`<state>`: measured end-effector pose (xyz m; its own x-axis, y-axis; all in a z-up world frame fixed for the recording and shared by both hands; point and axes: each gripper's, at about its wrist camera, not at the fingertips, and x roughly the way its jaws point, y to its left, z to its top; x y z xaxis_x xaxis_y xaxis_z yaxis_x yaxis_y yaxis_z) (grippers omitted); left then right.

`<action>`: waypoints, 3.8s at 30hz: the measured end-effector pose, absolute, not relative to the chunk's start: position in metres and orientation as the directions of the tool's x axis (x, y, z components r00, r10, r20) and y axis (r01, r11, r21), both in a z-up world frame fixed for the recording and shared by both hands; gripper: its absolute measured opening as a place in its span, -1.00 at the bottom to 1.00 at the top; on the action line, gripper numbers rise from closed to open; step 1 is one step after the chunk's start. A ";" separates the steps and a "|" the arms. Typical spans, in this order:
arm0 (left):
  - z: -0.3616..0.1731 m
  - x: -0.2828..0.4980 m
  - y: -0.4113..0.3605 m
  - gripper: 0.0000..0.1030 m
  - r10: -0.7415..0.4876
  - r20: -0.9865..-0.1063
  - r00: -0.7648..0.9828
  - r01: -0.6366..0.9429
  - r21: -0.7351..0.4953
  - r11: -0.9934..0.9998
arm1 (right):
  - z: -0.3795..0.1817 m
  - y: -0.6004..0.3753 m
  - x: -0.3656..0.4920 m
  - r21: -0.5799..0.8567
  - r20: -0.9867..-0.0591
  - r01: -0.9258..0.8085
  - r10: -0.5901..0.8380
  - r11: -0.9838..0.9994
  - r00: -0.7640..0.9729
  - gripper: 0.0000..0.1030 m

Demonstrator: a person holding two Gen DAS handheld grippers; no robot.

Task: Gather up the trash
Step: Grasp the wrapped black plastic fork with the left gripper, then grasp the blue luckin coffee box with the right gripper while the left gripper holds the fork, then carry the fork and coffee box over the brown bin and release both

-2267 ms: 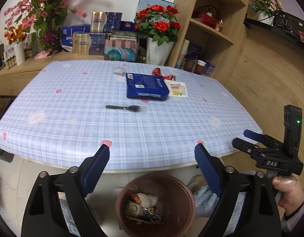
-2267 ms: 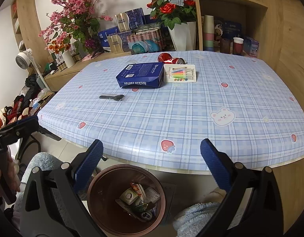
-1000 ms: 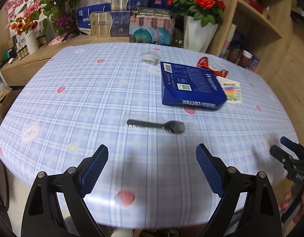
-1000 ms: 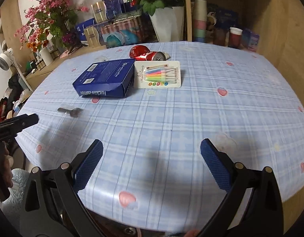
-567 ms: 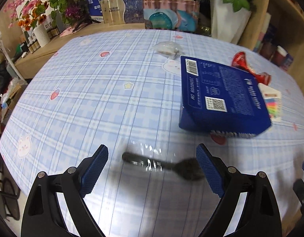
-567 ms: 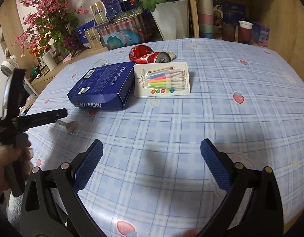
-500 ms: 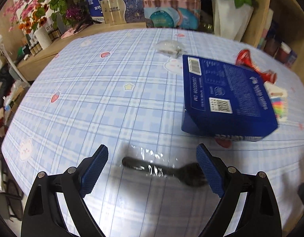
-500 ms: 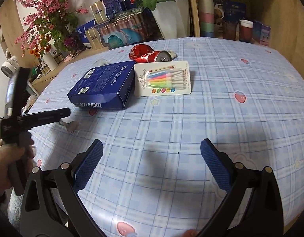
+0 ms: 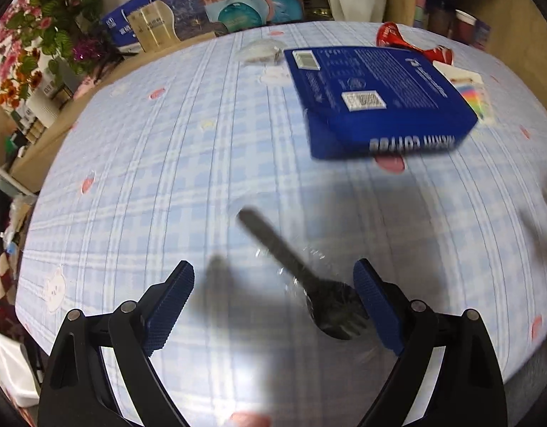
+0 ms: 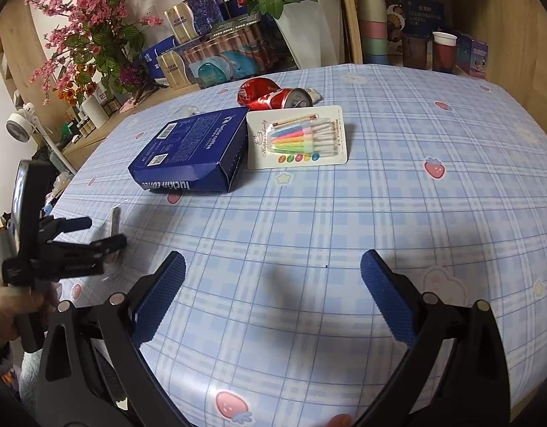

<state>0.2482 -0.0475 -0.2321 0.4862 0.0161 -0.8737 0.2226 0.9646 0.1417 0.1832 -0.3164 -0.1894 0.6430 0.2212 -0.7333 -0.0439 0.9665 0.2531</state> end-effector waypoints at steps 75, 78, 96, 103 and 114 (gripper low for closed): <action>-0.105 0.169 0.030 -0.81 -0.333 -0.633 0.699 0.215 -0.257 0.942 | -0.065 -0.201 0.221 -0.117 -0.668 -0.290 0.140 0.950 0.731 -0.68; -0.100 0.160 0.022 -0.81 -0.353 -0.629 0.692 0.238 -0.263 0.935 | -0.058 -0.207 0.203 -0.105 -0.655 -0.278 0.144 0.955 0.741 -0.68; -0.066 0.084 0.012 -0.81 -0.403 -0.569 0.717 0.307 -0.260 0.915 | -0.037 -0.246 0.092 -0.048 -0.594 -0.209 0.140 0.977 0.792 -0.68; -0.059 0.057 0.016 -0.81 -0.414 -0.554 0.722 0.314 -0.271 0.910 | -0.040 -0.251 0.057 -0.022 -0.589 -0.198 0.147 0.980 0.795 -0.68; -0.054 0.029 0.025 -0.81 -0.406 -0.544 0.734 0.302 -0.275 0.913 | -0.058 -0.246 0.018 0.023 -0.608 -0.209 0.180 0.978 0.773 -0.68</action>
<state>0.0293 0.0253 -0.0536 0.7340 -0.4065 -0.5440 0.3019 0.9129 -0.2748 0.0176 -0.2459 -0.0577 0.7734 0.1795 -0.6079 -0.2086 0.9777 0.0234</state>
